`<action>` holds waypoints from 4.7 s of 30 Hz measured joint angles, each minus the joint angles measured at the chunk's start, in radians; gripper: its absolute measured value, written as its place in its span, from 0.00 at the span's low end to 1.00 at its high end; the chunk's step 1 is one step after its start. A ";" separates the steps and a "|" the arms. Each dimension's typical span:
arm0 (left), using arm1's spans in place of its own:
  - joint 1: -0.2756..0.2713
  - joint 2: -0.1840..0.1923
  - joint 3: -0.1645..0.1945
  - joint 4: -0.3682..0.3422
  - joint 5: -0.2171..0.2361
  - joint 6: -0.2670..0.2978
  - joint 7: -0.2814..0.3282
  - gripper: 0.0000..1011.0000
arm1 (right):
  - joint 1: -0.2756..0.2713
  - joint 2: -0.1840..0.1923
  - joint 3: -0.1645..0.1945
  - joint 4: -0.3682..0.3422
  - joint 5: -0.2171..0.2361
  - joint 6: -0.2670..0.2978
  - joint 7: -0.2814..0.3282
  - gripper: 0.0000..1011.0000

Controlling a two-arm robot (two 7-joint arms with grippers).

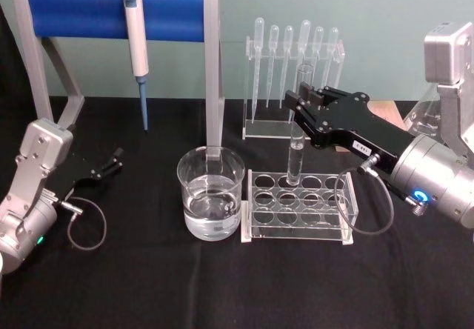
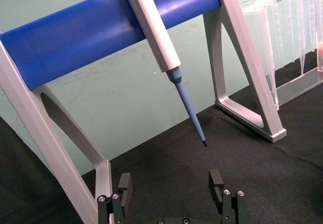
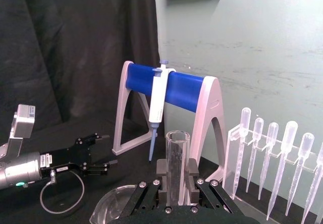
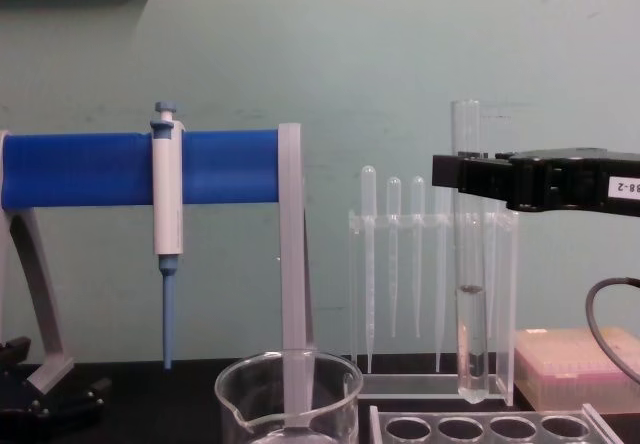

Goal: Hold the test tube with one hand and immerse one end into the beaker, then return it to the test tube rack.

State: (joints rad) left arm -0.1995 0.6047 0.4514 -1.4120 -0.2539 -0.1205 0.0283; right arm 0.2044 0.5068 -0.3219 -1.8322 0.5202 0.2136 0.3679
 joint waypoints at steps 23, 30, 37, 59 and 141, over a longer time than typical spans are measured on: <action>0.000 0.000 0.000 0.000 0.000 0.000 0.000 0.99 | 0.007 0.000 -0.006 0.000 0.001 0.000 -0.001 0.22; 0.000 0.000 0.000 0.000 0.000 0.000 0.000 0.99 | 0.066 -0.026 -0.048 0.012 0.005 0.000 0.002 0.22; 0.000 0.000 0.000 0.000 0.000 0.000 0.000 0.99 | 0.168 -0.091 -0.128 0.086 -0.002 -0.009 0.026 0.22; 0.000 0.000 0.000 0.000 0.000 0.000 0.000 0.99 | 0.224 -0.188 -0.243 0.363 -0.062 -0.173 0.116 0.22; 0.000 0.000 0.000 0.000 0.000 0.000 0.000 0.99 | 0.188 -0.211 -0.246 0.419 -0.100 -0.188 0.119 0.22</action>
State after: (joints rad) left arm -0.1996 0.6047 0.4514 -1.4120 -0.2538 -0.1205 0.0283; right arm 0.3924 0.2963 -0.5683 -1.4127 0.4197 0.0257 0.4873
